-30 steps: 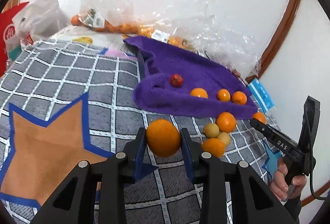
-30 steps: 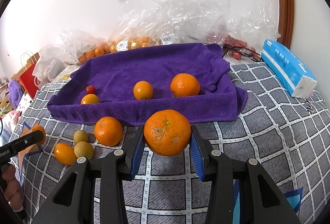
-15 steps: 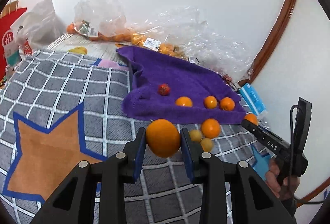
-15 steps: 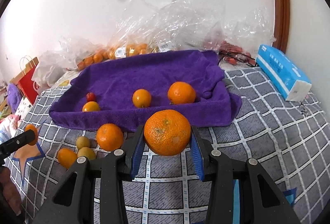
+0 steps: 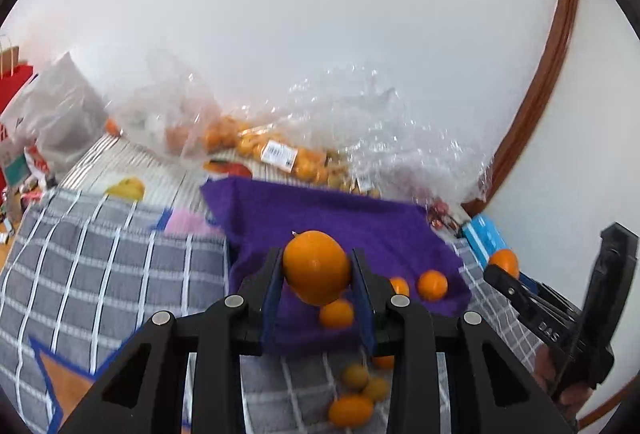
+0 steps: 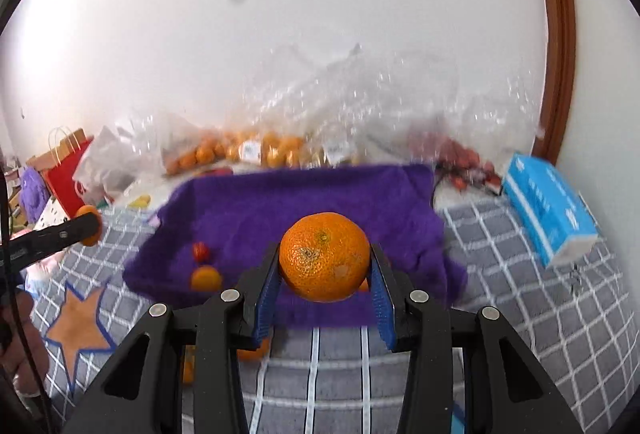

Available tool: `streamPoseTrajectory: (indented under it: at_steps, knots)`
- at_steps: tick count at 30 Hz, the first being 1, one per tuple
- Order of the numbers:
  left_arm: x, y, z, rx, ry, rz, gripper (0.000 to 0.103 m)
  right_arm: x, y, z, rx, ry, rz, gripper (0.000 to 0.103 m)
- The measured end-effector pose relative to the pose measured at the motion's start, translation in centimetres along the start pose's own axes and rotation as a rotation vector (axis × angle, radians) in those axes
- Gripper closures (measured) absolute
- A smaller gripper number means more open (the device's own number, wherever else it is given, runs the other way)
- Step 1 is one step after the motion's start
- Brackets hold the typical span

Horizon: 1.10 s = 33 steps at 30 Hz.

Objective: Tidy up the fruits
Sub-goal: 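Carry both oranges over the purple towel and lower them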

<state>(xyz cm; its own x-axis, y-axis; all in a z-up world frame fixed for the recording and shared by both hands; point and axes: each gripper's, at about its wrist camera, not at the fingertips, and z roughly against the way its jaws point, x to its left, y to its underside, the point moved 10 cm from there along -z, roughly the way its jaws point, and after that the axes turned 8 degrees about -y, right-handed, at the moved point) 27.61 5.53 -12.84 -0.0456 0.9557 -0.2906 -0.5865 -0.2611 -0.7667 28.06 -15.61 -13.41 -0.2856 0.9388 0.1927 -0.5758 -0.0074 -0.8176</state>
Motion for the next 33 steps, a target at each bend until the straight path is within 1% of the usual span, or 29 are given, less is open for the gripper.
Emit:
streamPoseTrajectory:
  at_steps: [4, 7, 10, 14, 16, 21, 23, 28, 30, 31, 33]
  knots:
    - [-0.7, -1.8, -2.3, -0.018, -0.028, -0.002, 0.072, -0.5, -2.1, -1.0, -0.029, 0.015, 0.003, 0.061]
    - [-0.7, -1.8, -4.1, -0.024, -0.036, 0.004, 0.072, -1.1, -2.8, -2.3, -0.044, 0.021, -0.005, 0.061]
    - [-0.4, -1.0, -5.7, -0.015, -0.032, 0.016, 0.072, -1.7, -2.3, -4.1, -0.033, 0.01, -0.038, 0.061]
    - [0.3, -0.1, -6.6, -0.017, -0.071, -0.014, 0.072, -2.6, -0.7, -6.0, 0.0, 0.016, -0.051, 0.061]
    - [0.2, 0.0, -6.7, -0.023, -0.046, -0.008, 0.072, -3.1, -0.2, -6.4, 0.016, 0.029, -0.052, 0.061]
    - [0.9, 0.5, -7.6, -0.005, -0.043, 0.016, 0.072, -4.4, -0.2, -6.1, 0.001, 0.052, -0.064, 0.061]
    - [1.4, 0.5, -7.8, 0.004, -0.038, 0.041, 0.072, -5.2, -0.2, -5.9, -0.004, 0.063, -0.078, 0.061]
    - [2.7, -0.1, -7.7, -0.02, -0.052, 0.087, 0.072, -6.9, 0.0, -5.7, -0.008, 0.087, -0.115, 0.061]
    - [2.9, 0.0, -8.1, -0.003, -0.046, 0.096, 0.072, -7.3, 0.2, -5.8, -0.004, 0.093, -0.122, 0.061]
    - [2.9, 0.3, -8.5, 0.019, -0.035, 0.103, 0.072, -7.5, 0.5, -5.9, 0.005, 0.1, -0.124, 0.061]
    - [2.7, 0.6, -8.8, 0.037, -0.014, 0.115, 0.072, -7.5, 1.0, -6.4, 0.024, 0.096, -0.13, 0.061]
